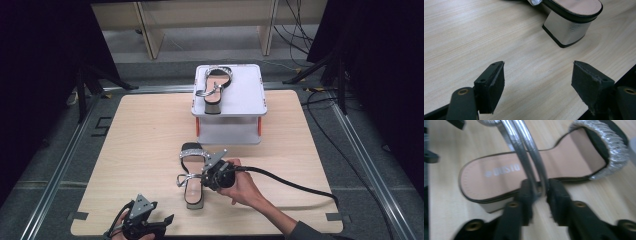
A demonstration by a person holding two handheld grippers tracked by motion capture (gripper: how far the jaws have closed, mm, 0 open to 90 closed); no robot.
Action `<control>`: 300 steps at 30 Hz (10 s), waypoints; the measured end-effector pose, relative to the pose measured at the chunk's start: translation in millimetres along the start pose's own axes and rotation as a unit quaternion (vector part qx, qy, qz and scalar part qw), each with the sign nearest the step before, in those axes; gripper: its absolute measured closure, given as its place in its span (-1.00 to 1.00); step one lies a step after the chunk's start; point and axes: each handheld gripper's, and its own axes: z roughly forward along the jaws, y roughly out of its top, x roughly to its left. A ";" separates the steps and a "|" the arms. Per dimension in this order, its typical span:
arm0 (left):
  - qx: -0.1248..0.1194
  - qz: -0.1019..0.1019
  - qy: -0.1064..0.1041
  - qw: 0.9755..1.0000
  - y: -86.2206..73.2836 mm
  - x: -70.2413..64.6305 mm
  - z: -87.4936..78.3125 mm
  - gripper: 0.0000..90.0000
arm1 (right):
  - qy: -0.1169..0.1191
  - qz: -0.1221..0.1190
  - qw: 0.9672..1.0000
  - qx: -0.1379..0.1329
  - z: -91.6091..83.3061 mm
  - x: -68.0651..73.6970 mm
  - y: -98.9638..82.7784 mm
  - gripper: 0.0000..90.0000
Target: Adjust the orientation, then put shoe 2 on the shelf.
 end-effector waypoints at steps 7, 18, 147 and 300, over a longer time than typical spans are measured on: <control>-0.003 -0.006 0.003 1.000 -1.4 2.7 0.0 -0.42 | -0.012 -0.021 1.000 0.009 -16.0 -5.9 -5.7 0.82; 0.002 -0.001 0.003 1.000 -1.3 3.2 -0.1 -0.42 | -0.032 0.015 0.999 0.022 -71.5 -41.6 -53.1 0.83; 0.004 0.002 0.004 1.000 -3.2 1.2 3.2 -0.41 | -0.058 0.080 0.983 0.154 -33.6 -64.3 -18.8 -0.08; 0.014 0.005 0.000 1.000 -5.9 2.2 2.0 -0.41 | -0.157 0.332 0.930 -0.017 -161.4 -244.2 43.1 -0.35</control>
